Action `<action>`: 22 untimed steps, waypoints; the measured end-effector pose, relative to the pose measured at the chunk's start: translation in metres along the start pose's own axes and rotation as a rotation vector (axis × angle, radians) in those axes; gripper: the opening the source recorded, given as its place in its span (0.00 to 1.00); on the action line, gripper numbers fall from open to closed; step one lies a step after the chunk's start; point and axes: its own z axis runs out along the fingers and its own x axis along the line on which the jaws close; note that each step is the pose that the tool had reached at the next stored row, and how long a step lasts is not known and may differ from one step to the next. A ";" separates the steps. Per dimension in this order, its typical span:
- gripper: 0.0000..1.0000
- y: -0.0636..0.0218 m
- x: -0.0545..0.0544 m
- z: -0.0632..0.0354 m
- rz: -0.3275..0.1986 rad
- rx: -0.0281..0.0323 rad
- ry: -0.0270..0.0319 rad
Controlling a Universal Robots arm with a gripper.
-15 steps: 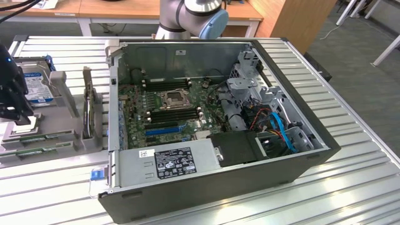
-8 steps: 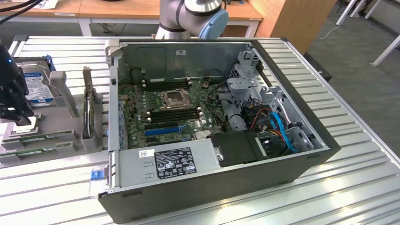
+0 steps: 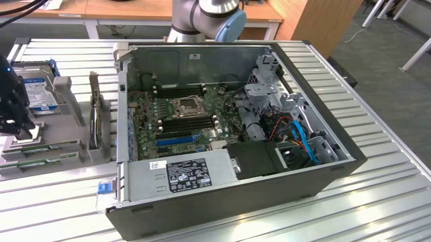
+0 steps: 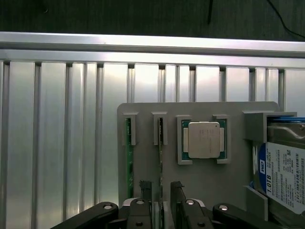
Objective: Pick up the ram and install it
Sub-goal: 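Pick up the ram and move it above insertion slot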
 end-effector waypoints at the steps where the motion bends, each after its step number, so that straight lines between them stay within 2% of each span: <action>1: 0.30 0.0000 0.002 -0.0001 0.000 -0.0001 0.0001; 14: 0.30 -0.0001 0.028 -0.0006 0.000 -0.0001 0.0000; 22: 0.30 -0.0001 0.029 0.0018 0.000 0.0000 0.0000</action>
